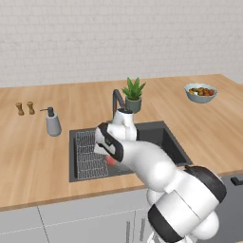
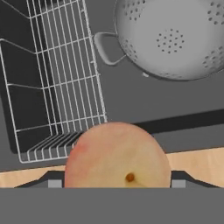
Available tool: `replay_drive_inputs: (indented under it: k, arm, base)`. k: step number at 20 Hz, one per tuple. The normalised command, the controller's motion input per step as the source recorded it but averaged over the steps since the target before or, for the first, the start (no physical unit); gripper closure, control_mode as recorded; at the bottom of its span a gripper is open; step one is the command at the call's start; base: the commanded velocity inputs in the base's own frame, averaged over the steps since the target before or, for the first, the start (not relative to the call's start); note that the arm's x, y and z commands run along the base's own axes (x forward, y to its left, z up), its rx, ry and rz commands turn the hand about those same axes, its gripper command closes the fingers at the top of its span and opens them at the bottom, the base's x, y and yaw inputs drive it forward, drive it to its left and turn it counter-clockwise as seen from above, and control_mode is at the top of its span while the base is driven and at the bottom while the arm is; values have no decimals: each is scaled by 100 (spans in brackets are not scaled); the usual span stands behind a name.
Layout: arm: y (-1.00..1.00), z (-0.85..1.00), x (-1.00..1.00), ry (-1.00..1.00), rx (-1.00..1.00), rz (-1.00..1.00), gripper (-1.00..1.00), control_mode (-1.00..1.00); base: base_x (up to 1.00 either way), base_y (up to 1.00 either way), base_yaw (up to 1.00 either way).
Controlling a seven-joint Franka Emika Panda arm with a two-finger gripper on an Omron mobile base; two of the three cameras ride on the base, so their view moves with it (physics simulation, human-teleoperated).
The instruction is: Put the colander in the sink, put the peach in the colander, and turn on the sink faucet and pour water over the colander.
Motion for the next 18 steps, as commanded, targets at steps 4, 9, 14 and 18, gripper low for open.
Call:
replay_drive_inputs:
  k: [4,9,14,18]
  arm:
    - [-100,0,26,0,2,0,100,-100]
    - [-89,0,21,0,4,0,100,-100]
    - [-40,-8,19,0,8,2,100,-100]
    - [-2,-17,32,1,9,6,100,-100]
  base:
    - [0,0,0]
    - [0,0,0]
    - [0,0,0]
    - [0,0,0]
